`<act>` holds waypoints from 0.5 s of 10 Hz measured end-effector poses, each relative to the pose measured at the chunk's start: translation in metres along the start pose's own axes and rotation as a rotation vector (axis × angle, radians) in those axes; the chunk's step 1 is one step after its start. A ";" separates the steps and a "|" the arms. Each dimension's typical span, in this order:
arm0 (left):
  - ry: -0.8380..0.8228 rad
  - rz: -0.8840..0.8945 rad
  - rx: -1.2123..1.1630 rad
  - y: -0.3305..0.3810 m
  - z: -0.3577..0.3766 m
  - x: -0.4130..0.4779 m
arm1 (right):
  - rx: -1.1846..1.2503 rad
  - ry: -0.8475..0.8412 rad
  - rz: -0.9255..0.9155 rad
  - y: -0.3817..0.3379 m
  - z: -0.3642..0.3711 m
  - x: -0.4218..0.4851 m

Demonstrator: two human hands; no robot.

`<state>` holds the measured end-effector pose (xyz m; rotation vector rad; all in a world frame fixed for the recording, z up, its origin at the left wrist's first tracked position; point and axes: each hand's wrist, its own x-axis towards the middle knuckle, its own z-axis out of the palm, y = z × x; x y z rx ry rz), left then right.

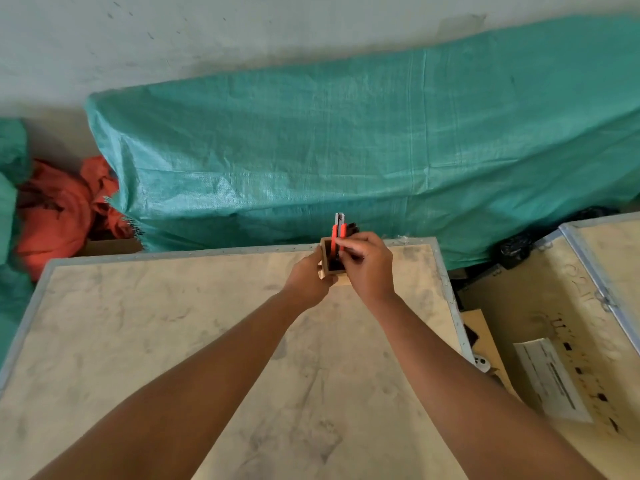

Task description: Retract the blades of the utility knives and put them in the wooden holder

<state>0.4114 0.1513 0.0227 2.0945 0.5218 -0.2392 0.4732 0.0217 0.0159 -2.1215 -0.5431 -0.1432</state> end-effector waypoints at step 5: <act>0.080 0.035 -0.122 0.013 -0.002 -0.026 | 0.141 0.015 0.087 -0.005 -0.011 -0.009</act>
